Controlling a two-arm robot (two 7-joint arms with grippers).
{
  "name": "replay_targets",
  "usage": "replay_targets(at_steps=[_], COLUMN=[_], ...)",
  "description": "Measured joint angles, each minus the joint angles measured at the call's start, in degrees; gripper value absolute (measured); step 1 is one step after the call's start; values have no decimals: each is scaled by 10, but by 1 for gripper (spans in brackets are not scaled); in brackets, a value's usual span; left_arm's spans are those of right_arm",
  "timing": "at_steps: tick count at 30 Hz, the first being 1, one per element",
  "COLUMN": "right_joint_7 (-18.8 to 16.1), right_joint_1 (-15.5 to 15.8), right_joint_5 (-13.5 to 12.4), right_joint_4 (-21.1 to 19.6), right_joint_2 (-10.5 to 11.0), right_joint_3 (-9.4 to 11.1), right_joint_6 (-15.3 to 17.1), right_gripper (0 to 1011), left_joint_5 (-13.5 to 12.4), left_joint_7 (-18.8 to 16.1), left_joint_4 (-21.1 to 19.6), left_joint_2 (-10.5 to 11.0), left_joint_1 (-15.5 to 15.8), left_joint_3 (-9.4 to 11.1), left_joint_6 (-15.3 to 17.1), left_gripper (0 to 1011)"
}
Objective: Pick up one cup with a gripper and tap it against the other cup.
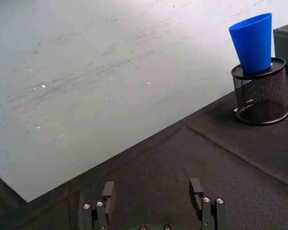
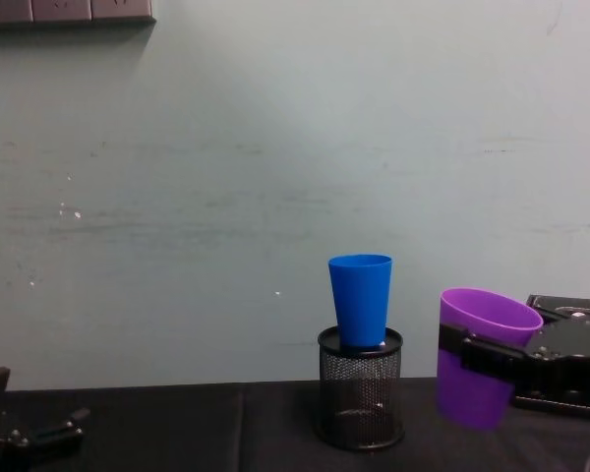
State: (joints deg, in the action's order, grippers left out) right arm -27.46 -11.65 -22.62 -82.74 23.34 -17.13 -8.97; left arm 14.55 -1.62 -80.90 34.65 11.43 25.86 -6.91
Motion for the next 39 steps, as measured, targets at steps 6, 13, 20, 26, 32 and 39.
replay_targets(at_steps=[6, 13, 20, 26, 32, 39], right_joint_7=[0, 0, 0, 1, 0, 0], right_joint_1=[2, 3, 0, -3, -6, -14], right_joint_5=[1, 2, 5, 6, 10, 26], right_joint_4=[1, 4, 15, 25, 36, 51], right_joint_2=[0, -3, -6, -9, -10, -9], right_joint_3=[3, 3, 1, -2, -6, -19], right_joint_6=[-9, -9, -6, -1, 2, 19], right_gripper=[739, 739, 739, 739, 739, 739], left_joint_5=[0, 0, 0, 0, 0, 0], left_joint_7=[0, 0, 0, 0, 0, 0], left_joint_4=[0, 0, 0, 0, 0, 0], left_joint_2=[0, 0, 0, 0, 0, 0], left_joint_1=[0, 0, 0, 0, 0, 0], left_joint_3=[0, 0, 0, 0, 0, 0], left_joint_6=[0, 0, 0, 0, 0, 0], left_gripper=[1011, 1011, 1011, 1011, 1011, 1011])
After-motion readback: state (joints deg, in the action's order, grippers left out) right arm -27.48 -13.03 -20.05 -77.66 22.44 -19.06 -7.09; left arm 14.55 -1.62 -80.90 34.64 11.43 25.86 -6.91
